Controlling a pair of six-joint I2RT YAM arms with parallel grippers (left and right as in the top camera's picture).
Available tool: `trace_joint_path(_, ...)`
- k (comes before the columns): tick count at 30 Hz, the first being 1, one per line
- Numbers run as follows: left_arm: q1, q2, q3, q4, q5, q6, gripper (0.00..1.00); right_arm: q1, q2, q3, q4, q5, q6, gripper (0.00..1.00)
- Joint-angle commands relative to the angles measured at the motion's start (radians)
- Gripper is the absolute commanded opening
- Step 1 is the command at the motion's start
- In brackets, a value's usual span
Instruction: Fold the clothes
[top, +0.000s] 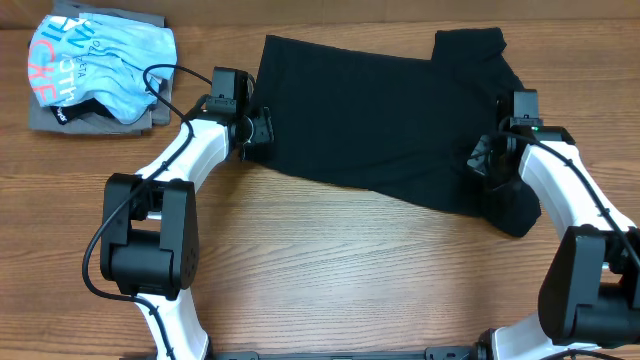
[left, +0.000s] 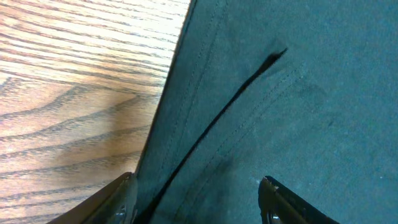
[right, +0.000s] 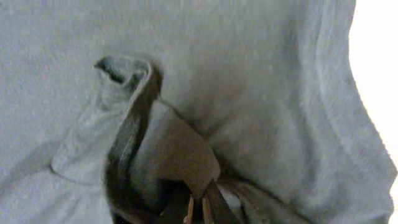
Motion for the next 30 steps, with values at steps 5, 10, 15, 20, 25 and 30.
trace_joint_path(5, -0.003, 0.014, 0.021, 0.002, -0.018, 0.026, 0.66, -0.028, -0.002, 0.021, 0.061, 0.125, -0.034, 0.07)
trace_joint_path(10, -0.003, 0.014, 0.021, 0.002, -0.018, 0.026, 0.67, -0.047, -0.002, 0.021, 0.085, 0.175, -0.034, 0.31)
trace_joint_path(15, -0.003, 0.014, 0.021, 0.004, -0.029, 0.027, 0.72, -0.095, -0.002, 0.067, 0.011, 0.191, -0.017, 0.7)
trace_joint_path(20, 0.0, 0.013, 0.026, 0.0, -0.04, 0.049, 0.75, -0.148, -0.002, 0.246, -0.219, 0.119, 0.019, 0.69)
trace_joint_path(25, -0.001, 0.013, 0.031, 0.0, -0.032, 0.049, 0.76, -0.153, -0.002, 0.406, -0.432, 0.021, 0.017, 0.71)
trace_joint_path(30, -0.001, 0.013, 0.03, -0.003, -0.032, 0.049, 0.78, -0.135, -0.001, 0.384, -0.591, -0.24, -0.123, 0.74)
